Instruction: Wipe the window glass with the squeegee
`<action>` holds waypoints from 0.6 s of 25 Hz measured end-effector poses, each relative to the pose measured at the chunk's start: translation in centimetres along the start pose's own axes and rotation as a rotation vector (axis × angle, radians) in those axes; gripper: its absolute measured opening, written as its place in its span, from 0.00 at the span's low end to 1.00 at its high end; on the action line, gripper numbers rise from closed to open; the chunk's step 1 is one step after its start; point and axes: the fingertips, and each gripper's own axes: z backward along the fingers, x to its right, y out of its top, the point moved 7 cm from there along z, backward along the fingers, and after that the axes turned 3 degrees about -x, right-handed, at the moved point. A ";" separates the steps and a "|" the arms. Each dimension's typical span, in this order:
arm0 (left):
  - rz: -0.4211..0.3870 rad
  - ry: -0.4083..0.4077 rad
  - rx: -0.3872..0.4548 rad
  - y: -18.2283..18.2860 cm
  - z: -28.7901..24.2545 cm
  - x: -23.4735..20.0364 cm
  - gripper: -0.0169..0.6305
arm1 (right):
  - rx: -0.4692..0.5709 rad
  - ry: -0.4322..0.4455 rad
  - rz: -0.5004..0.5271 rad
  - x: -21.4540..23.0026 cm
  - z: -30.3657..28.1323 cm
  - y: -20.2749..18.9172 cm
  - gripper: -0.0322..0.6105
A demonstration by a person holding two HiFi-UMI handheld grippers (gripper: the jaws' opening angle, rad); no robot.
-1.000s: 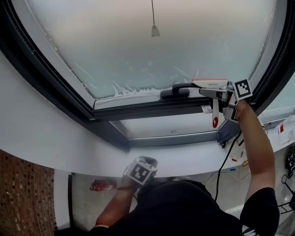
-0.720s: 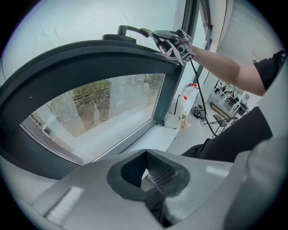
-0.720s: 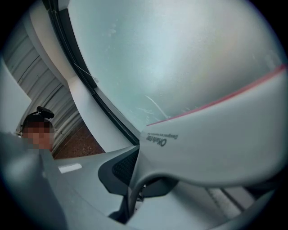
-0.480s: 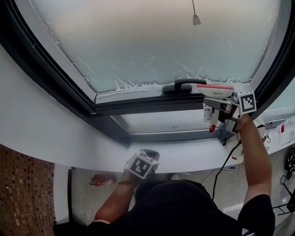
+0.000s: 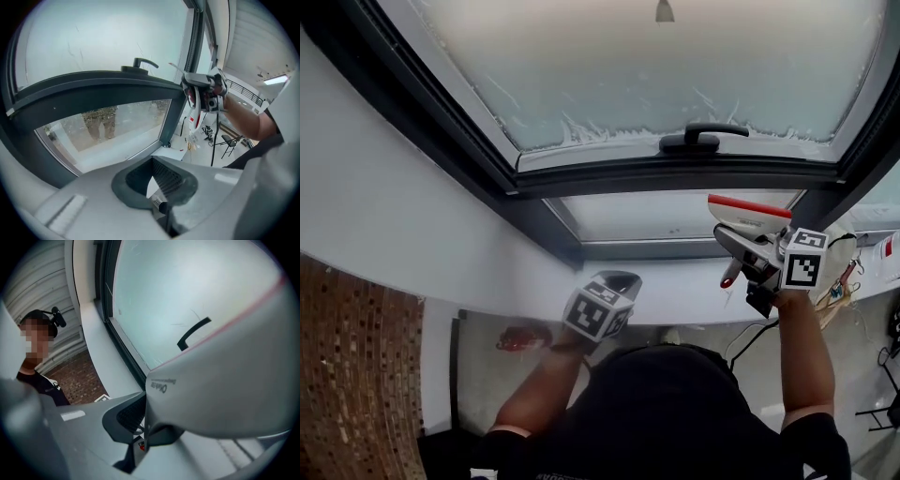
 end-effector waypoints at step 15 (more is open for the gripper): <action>0.079 -0.100 0.137 -9.8 10.0 1.7 0.03 | 0.045 -0.334 0.020 -11.7 -3.6 -17.4 0.09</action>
